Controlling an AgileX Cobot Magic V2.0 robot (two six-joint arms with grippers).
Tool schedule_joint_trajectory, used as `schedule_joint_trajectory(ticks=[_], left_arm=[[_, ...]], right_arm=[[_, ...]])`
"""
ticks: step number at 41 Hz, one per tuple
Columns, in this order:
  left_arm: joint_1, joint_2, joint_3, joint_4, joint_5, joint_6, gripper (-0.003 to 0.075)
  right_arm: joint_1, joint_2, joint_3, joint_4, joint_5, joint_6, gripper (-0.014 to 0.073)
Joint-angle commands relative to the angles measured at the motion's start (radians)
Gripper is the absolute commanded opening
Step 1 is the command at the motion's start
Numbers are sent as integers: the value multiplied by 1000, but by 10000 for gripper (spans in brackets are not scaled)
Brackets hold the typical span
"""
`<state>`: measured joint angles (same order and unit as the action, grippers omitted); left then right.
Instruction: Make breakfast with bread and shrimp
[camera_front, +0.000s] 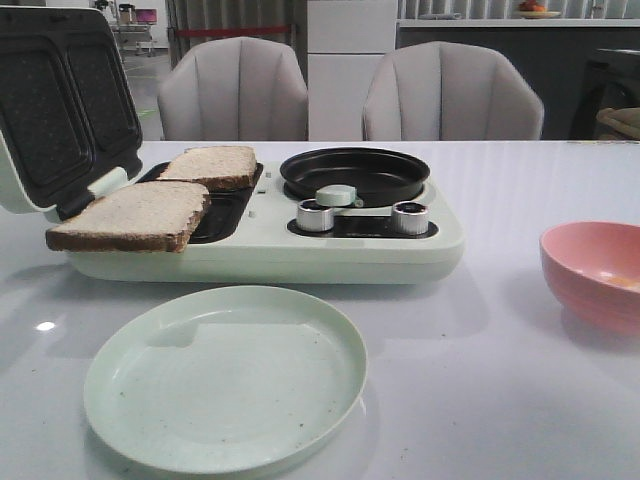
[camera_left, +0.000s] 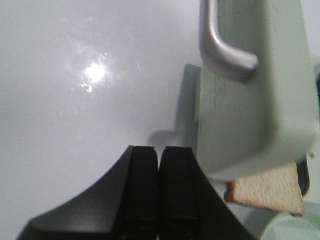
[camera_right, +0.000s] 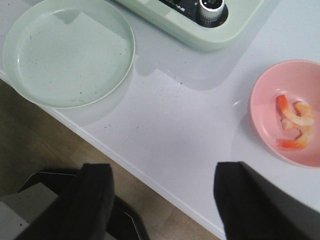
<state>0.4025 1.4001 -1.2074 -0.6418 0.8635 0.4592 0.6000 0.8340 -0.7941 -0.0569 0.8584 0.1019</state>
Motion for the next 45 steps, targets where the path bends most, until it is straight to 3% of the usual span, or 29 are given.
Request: schedule_joint_trajectory(ticks=[1,13,25,36,45], left_arm=[[-5,67,-85,-82,-88,5,99],[-56,263,-228,-156,-71,29,99],[-171,276,-279,-177,-71,66,99],[-251,157,-250,-175,-72,93,100],[-352,-52,-73,-170,-127,165,100]], right_arm=[[-1,-9,-27,-15,-56,1,526],[-1,-9,-27,-15,-56,1,526],[-1,-9,-27,-15,-56,1,526],[-1,-9,-27,-15,-56,1,526],[-1,-9,-27,-15,-56,1,526]])
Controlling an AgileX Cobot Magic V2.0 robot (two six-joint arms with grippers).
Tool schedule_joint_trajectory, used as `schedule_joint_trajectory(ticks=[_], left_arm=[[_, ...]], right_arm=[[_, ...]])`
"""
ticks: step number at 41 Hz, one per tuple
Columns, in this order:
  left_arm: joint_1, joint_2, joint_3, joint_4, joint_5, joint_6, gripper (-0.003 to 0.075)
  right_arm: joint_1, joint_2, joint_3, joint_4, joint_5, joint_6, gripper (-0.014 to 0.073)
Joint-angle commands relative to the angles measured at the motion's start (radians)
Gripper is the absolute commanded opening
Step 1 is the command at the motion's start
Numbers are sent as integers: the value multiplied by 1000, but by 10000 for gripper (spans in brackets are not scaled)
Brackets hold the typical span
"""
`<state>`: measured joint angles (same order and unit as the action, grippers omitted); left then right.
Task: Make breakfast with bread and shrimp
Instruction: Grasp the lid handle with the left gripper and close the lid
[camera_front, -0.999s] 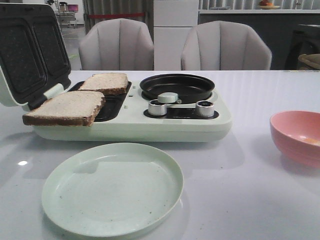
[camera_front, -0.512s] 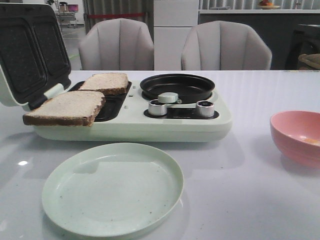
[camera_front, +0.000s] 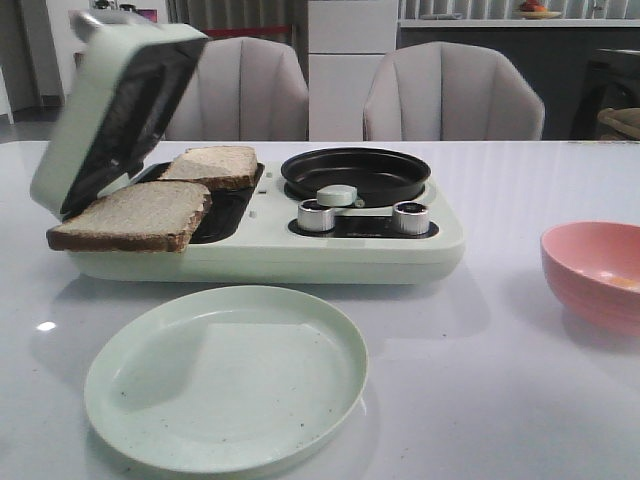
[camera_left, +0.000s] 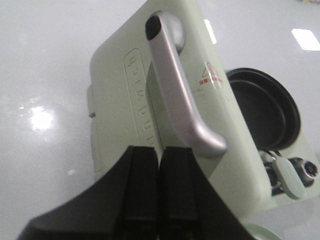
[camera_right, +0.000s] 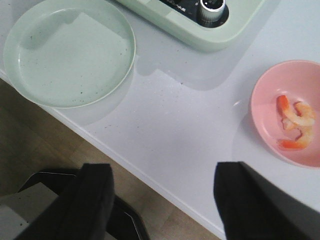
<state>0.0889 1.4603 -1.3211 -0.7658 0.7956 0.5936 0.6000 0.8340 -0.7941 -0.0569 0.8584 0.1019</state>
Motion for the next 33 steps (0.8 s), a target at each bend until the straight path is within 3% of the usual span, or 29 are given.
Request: schedule_joint_trajectory(ticks=[1,10,27,30,33], left_arm=[[-49,-143,62,-46,-63,33,100],[-212,-373,290,-46,-172,76,100],[-576,-635,557,18,-170,74,103],[-615,-666,595,146,-168,-27,103],[-619,-698,613,366,-155,-261,103]], right_arm=[[-1,-9,-27,-15,-56,1,526],[-1,-9,-27,-15,-56,1,526],[-1,-9,-27,-15,-56,1,526],[-1,-9,-27,-15,-56,1,526],[-1,-9,-27,-15,-56,1,526]])
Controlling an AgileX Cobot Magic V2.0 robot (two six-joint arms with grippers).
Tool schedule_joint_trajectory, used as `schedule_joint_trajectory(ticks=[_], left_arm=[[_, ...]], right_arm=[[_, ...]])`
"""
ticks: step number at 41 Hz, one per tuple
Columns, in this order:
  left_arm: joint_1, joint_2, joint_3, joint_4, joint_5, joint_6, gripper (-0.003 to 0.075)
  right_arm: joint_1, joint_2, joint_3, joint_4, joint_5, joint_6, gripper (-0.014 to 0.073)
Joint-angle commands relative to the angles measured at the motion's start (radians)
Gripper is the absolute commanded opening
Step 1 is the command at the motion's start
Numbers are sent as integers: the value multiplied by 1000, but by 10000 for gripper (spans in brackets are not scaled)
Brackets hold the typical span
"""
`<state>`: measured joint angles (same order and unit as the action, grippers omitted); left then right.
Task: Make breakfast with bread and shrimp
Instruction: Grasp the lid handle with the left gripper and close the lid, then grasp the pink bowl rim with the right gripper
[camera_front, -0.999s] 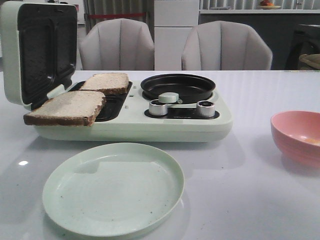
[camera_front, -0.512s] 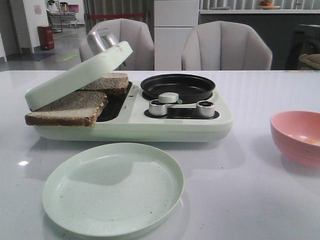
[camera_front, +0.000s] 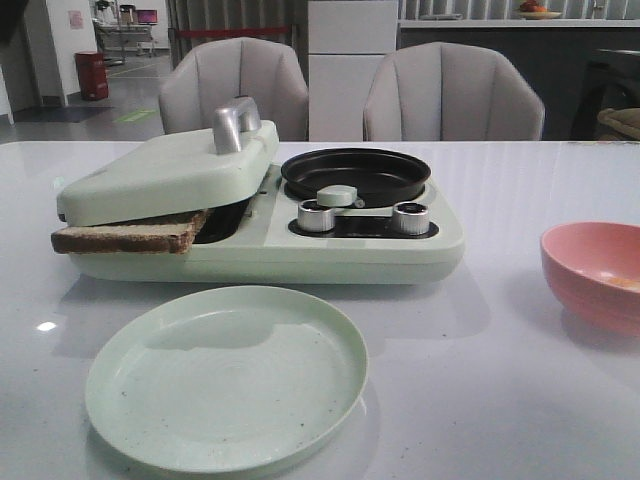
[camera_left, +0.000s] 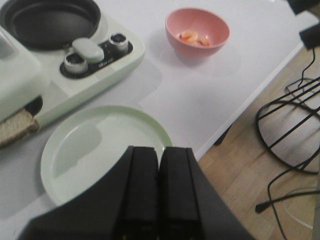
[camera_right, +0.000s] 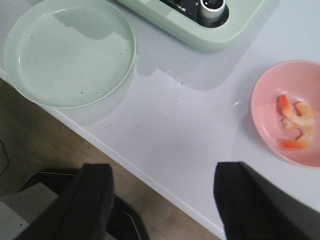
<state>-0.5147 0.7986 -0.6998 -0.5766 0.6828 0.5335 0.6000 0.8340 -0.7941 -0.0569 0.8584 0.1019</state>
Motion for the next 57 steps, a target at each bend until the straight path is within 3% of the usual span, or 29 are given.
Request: schedule_joint_trajectory(ticks=[1,5,22,27,33,42,49,57], left_arm=[[-15,-48,-4,265,-31,-279,103],[-12,-84,-4,431,-4,-436,102],[-12,-181,-4,392,39,-439,101],[-12,-181,-4,392,39,-439,102],[-12,-181,-4,392,44,-439,102],[-12,-181,-4,392,51,-439,101],[-12,-181,-4,392,51,-439,102],[-12,-181,-4,392,51,-439,101]], right_arm=[[-1,-9,-27,-15,-56,1,526],[-1,-9,-27,-15,-56,1,526],[-21,23,-38,-22,-129,8,526],[-123,95,-90,-23,-24,15,526],[-326,191,-159,-22,74,15,526],[-591,328,-208,-13,72,-7,526],[-695,450,-238,-8,28,-37,492],[-712,588,-291,25,0,-68,441]])
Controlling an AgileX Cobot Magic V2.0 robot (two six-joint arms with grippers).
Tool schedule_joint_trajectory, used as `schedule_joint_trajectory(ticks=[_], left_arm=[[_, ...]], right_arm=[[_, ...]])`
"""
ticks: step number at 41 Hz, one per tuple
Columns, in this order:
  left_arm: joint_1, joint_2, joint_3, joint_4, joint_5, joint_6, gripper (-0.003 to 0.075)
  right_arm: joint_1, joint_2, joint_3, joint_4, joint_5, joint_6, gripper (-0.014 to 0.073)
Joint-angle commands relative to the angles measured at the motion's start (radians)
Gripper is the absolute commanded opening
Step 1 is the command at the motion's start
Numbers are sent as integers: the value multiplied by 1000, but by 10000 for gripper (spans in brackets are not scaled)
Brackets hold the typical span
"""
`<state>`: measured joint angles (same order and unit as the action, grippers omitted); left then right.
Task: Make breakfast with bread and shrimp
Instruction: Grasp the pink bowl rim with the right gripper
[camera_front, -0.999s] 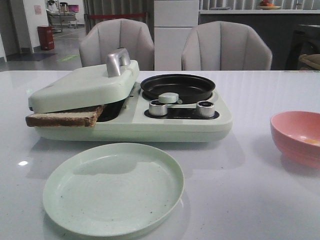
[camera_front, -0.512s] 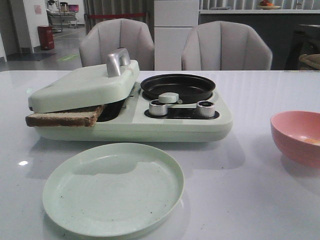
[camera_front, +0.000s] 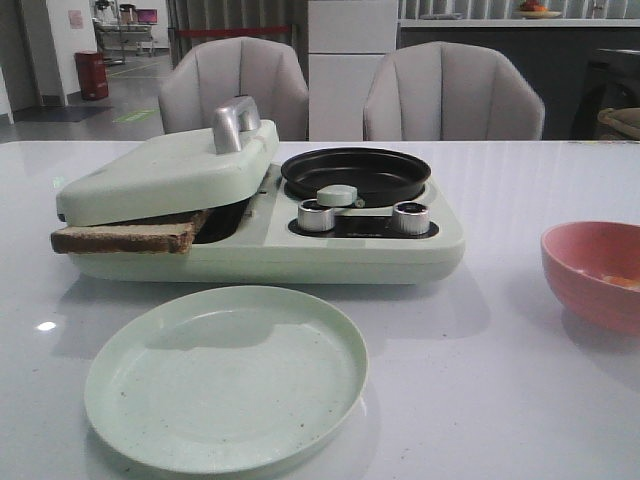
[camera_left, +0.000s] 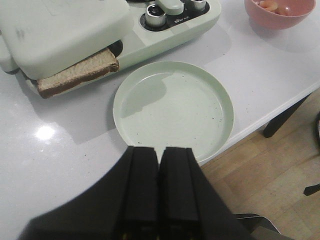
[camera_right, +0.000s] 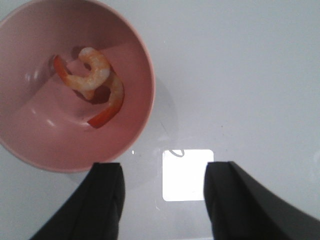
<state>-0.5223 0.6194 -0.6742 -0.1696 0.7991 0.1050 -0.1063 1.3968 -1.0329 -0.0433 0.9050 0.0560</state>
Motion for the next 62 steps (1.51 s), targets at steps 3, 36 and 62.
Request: schedule_joint_trajectory(ticks=[3,36,62], left_arm=[[-4,-2,-30,-15,-65,-10,102],[-4,-2,-30,-15,-65,-10,102],[-4,-2,-30,-15,-65,-10,102]], right_arm=[[-6,85,-76,17,-63,-22,441],[-6,377,-233,43,-85,-51,216],[71,224,-367,-9,-84,-92,48]])
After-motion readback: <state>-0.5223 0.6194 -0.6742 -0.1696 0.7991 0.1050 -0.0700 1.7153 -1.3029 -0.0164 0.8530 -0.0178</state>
